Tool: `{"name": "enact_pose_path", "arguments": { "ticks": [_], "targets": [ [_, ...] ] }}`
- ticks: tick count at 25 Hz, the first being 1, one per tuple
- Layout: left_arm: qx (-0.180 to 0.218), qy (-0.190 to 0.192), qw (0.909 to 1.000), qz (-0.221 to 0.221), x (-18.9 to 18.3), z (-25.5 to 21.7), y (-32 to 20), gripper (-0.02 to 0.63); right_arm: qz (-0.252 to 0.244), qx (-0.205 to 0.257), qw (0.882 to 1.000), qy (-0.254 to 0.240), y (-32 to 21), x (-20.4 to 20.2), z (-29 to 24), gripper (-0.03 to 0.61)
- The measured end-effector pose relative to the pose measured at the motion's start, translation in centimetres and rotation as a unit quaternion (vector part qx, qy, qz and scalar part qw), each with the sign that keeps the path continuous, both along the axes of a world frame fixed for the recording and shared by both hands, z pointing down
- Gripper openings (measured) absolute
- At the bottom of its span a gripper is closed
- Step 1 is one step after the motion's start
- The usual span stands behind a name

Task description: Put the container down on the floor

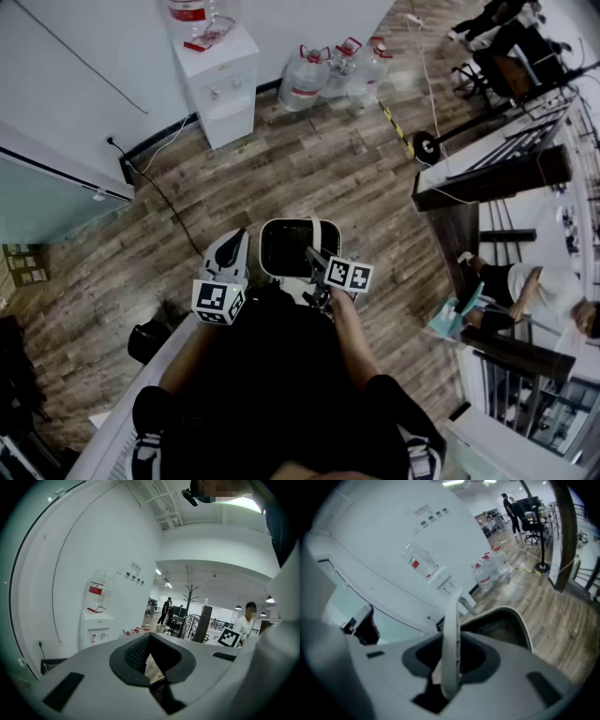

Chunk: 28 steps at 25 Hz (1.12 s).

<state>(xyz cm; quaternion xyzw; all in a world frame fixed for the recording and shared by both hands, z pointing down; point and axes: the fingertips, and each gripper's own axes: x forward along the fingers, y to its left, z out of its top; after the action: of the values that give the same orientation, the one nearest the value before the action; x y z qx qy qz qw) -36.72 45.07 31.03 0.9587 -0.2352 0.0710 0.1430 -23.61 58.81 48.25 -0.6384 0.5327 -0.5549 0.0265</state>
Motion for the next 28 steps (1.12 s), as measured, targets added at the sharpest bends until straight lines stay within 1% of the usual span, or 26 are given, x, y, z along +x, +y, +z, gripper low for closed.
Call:
{"name": "enact_pose_path", "arguments": {
  "ticks": [3,11,17,24,28],
  "targets": [
    [-0.006,0.004,1.0,-0.003,0.2,0.0,0.6,0.028,-0.002,-0.006,1.0,0.004,0.9,0.4,-0.2,0.12],
    [-0.01,0.007,0.9999,0.003,0.1,0.2,0.4,0.028,0.002,-0.004,1.0,0.002,0.8,-0.1,-0.4,0.12],
    [-0.016,0.009,0.9998,0.01,-0.3,0.5,-0.3,0.028,0.018,0.011,1.0,-0.014,0.1,-0.6,-1.0,0.121],
    [-0.011,0.016,0.9997,0.016,-1.5,0.1,-1.6,0.028,0.027,0.023,0.999,-0.008,-1.4,-1.2,-2.0,0.12],
    [-0.015,0.025,0.9994,0.019,-2.4,0.2,-2.6,0.028,0.035,0.034,0.999,-0.008,-2.6,-1.5,-2.6,0.121]
  ]
}}
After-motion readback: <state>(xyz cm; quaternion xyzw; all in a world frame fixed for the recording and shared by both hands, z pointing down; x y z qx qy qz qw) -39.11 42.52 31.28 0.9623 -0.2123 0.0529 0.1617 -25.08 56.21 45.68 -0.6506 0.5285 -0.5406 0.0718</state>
